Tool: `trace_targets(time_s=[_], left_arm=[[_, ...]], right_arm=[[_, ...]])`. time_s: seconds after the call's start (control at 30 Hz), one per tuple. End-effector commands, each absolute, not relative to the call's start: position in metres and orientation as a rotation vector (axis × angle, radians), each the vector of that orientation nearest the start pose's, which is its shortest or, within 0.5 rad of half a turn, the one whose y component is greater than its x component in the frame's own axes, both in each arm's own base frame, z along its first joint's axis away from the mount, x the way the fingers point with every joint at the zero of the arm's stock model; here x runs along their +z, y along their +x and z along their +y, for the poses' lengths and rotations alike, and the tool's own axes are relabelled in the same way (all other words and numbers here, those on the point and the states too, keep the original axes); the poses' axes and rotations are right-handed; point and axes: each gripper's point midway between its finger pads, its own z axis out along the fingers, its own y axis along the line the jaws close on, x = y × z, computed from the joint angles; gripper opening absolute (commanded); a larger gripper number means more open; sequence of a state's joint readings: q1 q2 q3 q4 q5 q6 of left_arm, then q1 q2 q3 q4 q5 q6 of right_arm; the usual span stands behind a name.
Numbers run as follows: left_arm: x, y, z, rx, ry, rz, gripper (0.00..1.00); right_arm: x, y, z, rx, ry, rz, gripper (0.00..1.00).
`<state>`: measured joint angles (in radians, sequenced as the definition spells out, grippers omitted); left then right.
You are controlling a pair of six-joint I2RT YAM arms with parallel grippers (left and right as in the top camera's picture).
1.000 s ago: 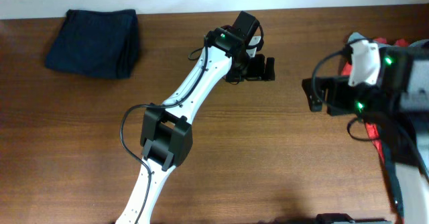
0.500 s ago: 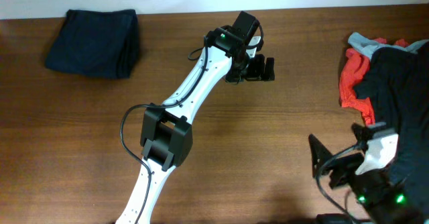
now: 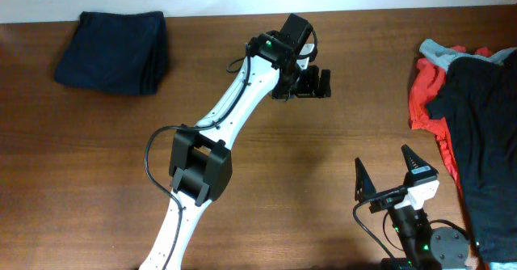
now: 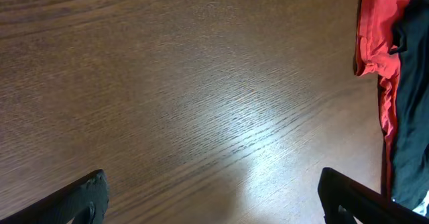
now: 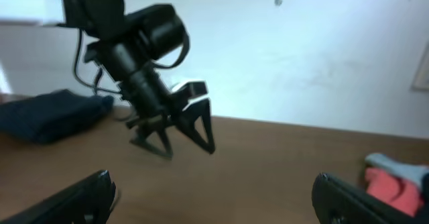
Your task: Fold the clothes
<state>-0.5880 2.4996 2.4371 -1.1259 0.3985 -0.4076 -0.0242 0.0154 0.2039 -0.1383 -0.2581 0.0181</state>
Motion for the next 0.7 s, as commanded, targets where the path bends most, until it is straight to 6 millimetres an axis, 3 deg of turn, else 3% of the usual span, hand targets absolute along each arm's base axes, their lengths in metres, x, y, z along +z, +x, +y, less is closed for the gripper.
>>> trace_targets(time_s=[0.0,0.3,0.67], left_arm=[[0.122,0.437,-0.369,-0.788,0.394,2.821,0.99],[0.122,0.437,-0.369,-0.788,0.394,2.821,1.0],[0.122,0.437,-0.369,-0.788,0.394,2.821,0.99]], right_arm=[[0.22,0.235,0.026,0.131,-0.116,1.502,0.99],[0.167,0.245,0.02,0.111,-0.082,1.601,0.99],[0.159,0.245,0.016,0.094,-0.068,1.634,0.99]])
